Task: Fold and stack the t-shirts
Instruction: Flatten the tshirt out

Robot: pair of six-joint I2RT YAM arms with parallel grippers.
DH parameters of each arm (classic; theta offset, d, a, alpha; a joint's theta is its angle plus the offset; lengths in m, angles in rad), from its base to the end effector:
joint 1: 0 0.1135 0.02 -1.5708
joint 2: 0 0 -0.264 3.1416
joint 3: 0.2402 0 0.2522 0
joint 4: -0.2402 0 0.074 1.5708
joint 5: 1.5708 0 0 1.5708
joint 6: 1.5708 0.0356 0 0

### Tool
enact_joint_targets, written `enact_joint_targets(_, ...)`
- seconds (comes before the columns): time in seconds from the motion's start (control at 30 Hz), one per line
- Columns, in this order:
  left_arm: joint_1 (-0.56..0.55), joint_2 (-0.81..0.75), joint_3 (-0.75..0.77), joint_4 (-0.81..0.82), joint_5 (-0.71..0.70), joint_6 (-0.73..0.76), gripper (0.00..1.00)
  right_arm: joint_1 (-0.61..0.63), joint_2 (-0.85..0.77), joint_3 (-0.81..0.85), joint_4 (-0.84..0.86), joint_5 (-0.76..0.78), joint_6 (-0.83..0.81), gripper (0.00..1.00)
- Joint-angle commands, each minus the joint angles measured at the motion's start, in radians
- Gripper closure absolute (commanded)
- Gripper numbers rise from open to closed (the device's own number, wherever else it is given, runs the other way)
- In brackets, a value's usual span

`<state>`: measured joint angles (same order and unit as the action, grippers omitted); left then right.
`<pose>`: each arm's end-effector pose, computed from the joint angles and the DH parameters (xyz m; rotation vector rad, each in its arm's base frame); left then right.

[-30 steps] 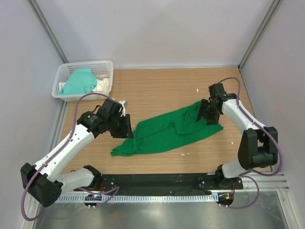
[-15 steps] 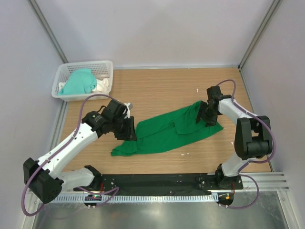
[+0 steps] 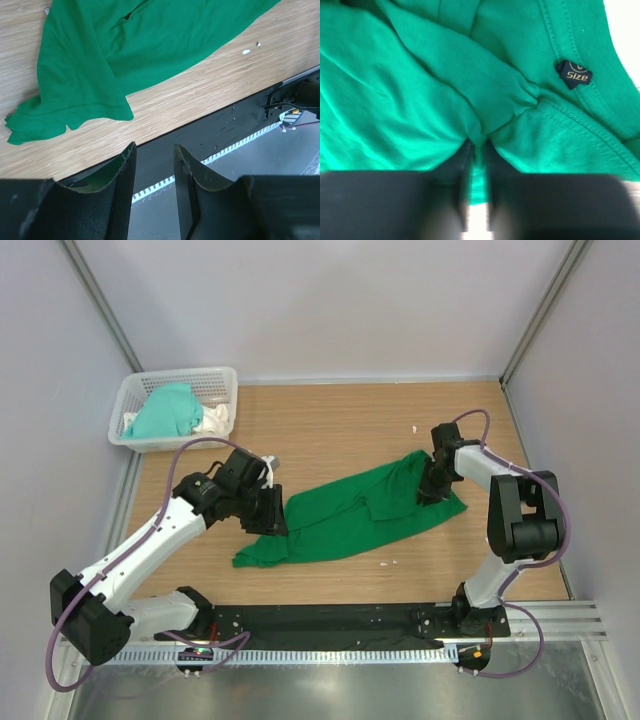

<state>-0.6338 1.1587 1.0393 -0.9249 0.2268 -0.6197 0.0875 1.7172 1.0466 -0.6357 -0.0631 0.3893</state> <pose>0.1719 -0.1363 0.2918 0.1043 2.7627 -0.6917 0.3149 0.0299 0.1637 0.4231 2.8630 0.1797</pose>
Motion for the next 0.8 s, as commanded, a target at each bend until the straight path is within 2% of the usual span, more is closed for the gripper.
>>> enact_joint_targets(0.0,-0.003,0.004,0.031,0.001,0.020,0.020,0.63,-0.003,-0.008,0.044,0.033,-0.001,0.010,0.86)
enact_joint_targets(0.07,-0.004,0.006,0.047,-0.014,-0.004,0.026,0.63,-0.003,-0.031,0.100,-0.010,0.008,0.017,0.99)
enact_joint_targets(0.27,-0.004,-0.014,0.079,-0.042,-0.076,0.048,0.59,0.008,-0.123,0.271,-0.113,-0.009,0.065,0.99)
enact_joint_targets(0.43,-0.004,-0.045,0.076,-0.034,-0.067,0.052,0.54,0.015,-0.117,0.383,-0.122,-0.089,0.112,0.99)
enact_joint_targets(0.5,-0.004,-0.060,0.073,-0.040,-0.067,0.057,0.54,0.018,-0.113,0.447,-0.133,-0.119,0.125,0.95)
enact_joint_targets(0.6,-0.004,-0.103,0.054,-0.045,-0.078,0.057,0.54,0.024,-0.134,0.518,-0.134,-0.136,0.149,0.99)
enact_joint_targets(0.7,-0.004,-0.155,0.033,-0.048,-0.087,0.046,0.54,0.027,-0.182,0.624,-0.099,-0.190,0.180,0.99)
enact_joint_targets(0.77,-0.004,-0.180,0.022,-0.052,-0.092,0.032,0.54,0.029,-0.237,0.712,0.020,-0.251,0.245,0.99)
